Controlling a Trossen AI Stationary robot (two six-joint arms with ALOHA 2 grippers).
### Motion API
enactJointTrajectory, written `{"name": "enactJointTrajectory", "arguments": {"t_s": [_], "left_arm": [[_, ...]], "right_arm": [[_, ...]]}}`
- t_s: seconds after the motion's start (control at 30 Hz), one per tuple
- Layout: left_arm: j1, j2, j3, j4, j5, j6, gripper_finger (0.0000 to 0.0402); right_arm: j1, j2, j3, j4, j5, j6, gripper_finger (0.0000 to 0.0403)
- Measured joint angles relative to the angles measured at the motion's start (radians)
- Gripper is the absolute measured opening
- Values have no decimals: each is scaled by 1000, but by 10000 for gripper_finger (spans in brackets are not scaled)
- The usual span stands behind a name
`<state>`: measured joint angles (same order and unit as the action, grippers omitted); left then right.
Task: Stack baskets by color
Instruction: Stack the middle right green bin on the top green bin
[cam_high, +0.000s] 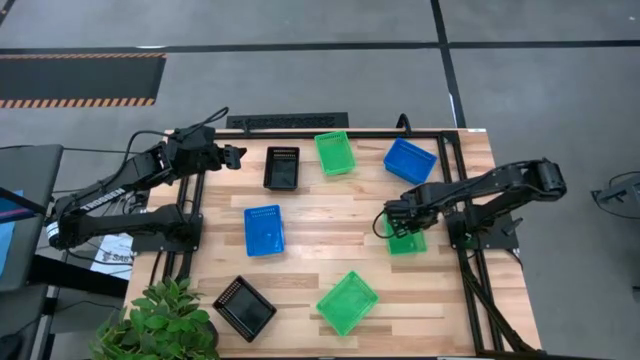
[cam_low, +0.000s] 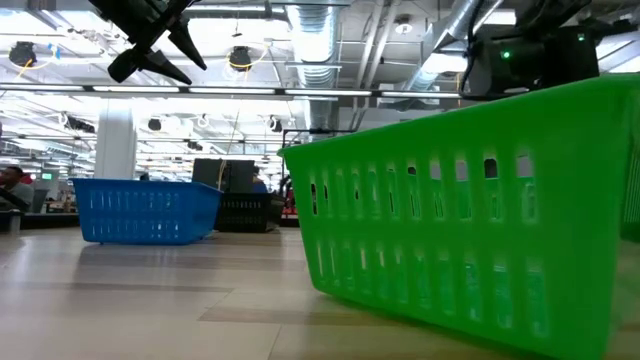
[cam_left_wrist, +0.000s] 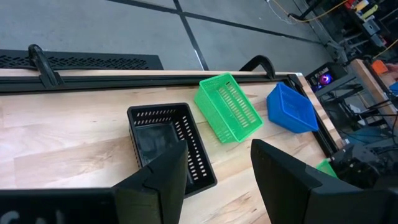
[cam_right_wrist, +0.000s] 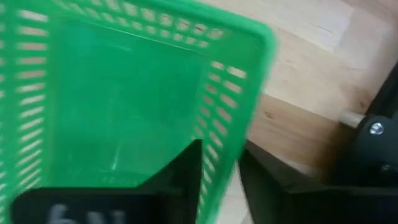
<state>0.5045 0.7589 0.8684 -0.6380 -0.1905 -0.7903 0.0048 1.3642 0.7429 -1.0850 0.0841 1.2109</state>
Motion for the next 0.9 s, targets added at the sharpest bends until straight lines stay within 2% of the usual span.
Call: {"name": "enactJointTrajectory", "arguments": {"t_s": [0.1, 0.17, 0.27, 0.37, 0.57, 0.77, 0.9], "left_arm": [[0, 0, 0, 0, 0, 0, 165], [0, 0, 0, 0, 0, 4, 165], [0, 0, 0, 0, 0, 24, 165], [0, 0, 0, 0, 1, 26, 165], [0, 0, 0, -1, 1, 25, 165], [0, 0, 0, -1, 1, 22, 165], [0, 0, 0, 0, 1, 19, 165]], "right_arm": [[0, -5, 0, 1, 0, 4, 43], [-1, -5, 1, 0, -5, -1, 17], [0, -5, 2, 0, -12, 9, 24], [-1, -11, 37, -6, -17, -2, 11], [-80, -48, 212, -16, 30, -104, 7], [-270, -19, 453, 15, 79, -337, 5], [-402, 85, 628, 39, 85, -512, 4]]}}
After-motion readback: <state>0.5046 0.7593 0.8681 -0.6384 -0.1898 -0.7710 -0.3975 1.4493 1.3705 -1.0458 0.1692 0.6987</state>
